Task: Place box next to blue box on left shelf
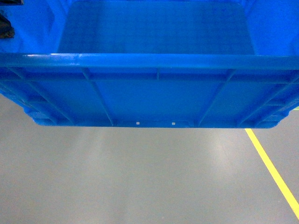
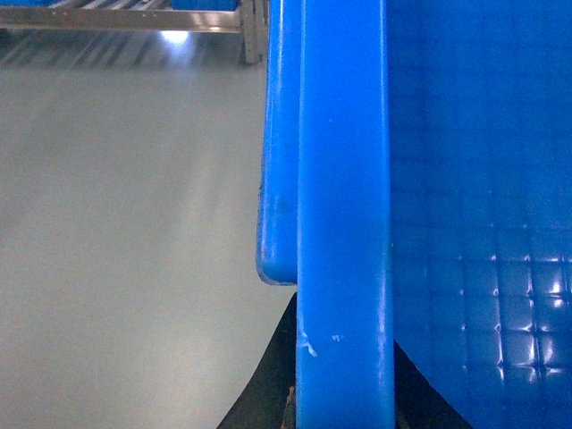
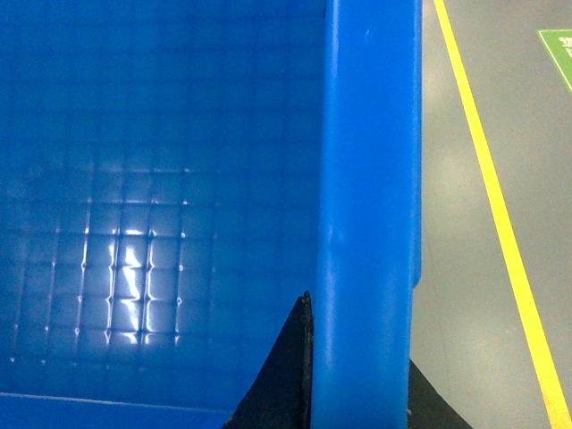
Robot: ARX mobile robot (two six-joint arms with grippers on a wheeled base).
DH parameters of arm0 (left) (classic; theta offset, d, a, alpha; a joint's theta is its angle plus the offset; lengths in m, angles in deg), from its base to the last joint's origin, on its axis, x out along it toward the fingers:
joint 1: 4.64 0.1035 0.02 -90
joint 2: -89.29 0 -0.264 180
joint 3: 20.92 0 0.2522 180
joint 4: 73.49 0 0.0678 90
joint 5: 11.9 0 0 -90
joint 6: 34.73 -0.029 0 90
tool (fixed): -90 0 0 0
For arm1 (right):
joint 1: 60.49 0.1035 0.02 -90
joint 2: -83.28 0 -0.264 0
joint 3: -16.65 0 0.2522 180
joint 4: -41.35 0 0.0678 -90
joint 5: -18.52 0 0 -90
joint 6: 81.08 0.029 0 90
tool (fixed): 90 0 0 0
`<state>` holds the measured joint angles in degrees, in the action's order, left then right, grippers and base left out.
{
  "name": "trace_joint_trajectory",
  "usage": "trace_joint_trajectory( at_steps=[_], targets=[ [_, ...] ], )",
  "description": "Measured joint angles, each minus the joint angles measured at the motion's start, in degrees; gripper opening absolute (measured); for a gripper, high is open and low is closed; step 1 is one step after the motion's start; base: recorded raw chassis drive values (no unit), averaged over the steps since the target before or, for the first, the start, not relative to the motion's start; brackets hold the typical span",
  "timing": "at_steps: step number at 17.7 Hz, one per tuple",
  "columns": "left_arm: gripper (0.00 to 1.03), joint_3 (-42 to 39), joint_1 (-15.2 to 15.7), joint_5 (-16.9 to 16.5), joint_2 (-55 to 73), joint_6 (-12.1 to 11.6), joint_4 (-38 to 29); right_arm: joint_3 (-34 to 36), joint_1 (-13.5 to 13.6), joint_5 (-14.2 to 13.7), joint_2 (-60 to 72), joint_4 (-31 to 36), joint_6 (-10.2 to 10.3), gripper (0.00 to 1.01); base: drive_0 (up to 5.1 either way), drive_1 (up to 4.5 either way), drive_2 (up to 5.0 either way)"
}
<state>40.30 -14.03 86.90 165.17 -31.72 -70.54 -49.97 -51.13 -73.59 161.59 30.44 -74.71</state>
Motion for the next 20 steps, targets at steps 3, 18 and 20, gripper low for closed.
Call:
trace_joint_trajectory(
  at_steps=[3, 18, 20],
  targets=[
    [0.06, 0.0, 0.0, 0.1, 0.0, 0.0, 0.0, 0.0, 0.0, 0.0, 0.0, 0.0, 0.0, 0.07, 0.2, 4.37, -4.0],
    [0.06, 0.0, 0.0, 0.0, 0.0, 0.0, 0.1, 0.0, 0.0, 0.1, 0.1, -0.1, 0.0, 0.07, 0.2, 4.37, -4.0],
    [0.06, 0.0, 0.0, 0.0, 0.0, 0.0, 0.0, 0.0, 0.0, 0.1, 0.0, 0.0, 0.0, 0.07, 0.2, 4.37, -4.0]
  ],
)
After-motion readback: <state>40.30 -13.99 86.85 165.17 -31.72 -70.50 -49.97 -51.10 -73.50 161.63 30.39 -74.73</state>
